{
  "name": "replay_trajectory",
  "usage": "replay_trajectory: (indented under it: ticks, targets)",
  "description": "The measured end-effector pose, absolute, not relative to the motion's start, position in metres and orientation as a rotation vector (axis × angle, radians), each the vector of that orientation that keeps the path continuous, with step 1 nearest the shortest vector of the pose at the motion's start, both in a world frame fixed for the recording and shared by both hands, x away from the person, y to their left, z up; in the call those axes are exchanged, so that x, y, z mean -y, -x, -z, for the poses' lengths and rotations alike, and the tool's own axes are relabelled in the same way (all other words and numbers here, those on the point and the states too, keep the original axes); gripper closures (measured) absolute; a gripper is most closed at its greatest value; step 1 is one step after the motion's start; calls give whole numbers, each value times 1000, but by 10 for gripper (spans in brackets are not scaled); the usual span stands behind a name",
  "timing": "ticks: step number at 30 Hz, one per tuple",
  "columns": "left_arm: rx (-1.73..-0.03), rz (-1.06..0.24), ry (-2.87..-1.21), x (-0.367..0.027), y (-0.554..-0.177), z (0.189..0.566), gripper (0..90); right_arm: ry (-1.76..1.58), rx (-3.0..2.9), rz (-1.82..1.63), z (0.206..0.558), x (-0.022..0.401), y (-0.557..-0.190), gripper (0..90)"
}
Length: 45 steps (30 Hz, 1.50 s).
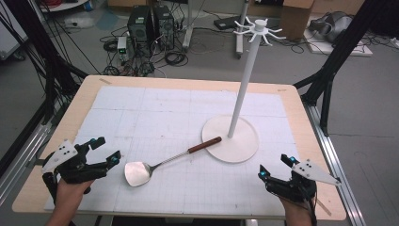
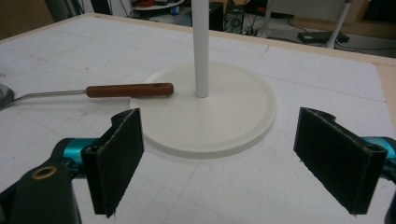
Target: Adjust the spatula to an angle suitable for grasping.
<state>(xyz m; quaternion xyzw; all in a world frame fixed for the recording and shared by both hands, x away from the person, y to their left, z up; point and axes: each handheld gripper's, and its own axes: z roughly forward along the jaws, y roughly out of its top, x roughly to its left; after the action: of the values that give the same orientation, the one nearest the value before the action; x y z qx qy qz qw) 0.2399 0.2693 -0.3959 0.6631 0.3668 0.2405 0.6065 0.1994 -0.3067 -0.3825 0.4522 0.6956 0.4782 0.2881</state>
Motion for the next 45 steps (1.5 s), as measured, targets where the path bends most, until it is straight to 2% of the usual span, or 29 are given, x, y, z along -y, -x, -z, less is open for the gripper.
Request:
replay_trajectory:
  ticks: [25,34,45]
  targets:
    - [-810,-516,-1552,-261,-246,387,185,-1225,-1833,-1287,379,306,-188,152]
    - [-747,-478,-1601,-239,-258,372,193,-1217,-1846,-1292,379,306,-188,152]
    - [-655,-355,-1765,-195,-286,362,222,-1204,-1866,-1296,378,301,-192,152]
